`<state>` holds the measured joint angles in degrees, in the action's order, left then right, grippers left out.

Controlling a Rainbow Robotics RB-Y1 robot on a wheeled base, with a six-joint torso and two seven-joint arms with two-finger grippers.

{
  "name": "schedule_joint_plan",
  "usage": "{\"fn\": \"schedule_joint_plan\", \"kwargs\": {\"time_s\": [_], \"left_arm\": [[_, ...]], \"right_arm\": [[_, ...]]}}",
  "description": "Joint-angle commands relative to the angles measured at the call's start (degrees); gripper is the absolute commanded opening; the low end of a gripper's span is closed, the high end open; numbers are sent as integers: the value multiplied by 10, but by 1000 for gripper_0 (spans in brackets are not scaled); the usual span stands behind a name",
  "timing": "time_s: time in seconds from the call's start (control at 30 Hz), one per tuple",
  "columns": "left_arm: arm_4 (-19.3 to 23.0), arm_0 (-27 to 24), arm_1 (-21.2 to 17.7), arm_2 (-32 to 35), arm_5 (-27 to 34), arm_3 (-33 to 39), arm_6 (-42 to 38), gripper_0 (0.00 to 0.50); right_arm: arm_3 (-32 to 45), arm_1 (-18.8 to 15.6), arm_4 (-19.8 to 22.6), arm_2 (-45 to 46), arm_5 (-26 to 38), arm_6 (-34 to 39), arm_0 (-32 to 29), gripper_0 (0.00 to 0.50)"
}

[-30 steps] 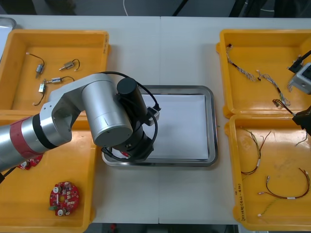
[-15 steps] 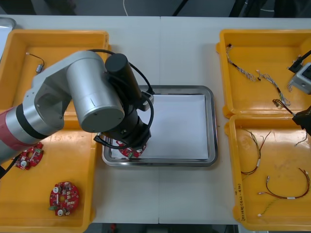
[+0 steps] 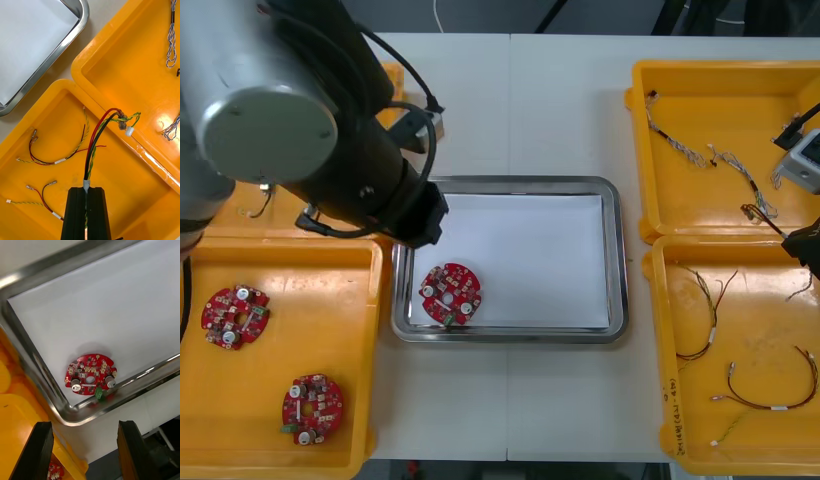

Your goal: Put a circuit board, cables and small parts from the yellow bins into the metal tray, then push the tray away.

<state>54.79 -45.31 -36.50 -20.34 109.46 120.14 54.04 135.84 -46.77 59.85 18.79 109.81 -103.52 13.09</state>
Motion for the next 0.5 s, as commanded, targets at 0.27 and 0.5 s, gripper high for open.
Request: {"fn": "schedule_joint_plan", "kwargs": {"time_s": [0.27,0.5], "left_arm": [[1,-19,-38,125,5,-15,-47,500],[-8,22,-86,158,5,-23,-40,500]], "right_arm": [[15,-21,0,-59,2,13,79,0],[15,-5,-15,-121,2,20,132,0]]}}
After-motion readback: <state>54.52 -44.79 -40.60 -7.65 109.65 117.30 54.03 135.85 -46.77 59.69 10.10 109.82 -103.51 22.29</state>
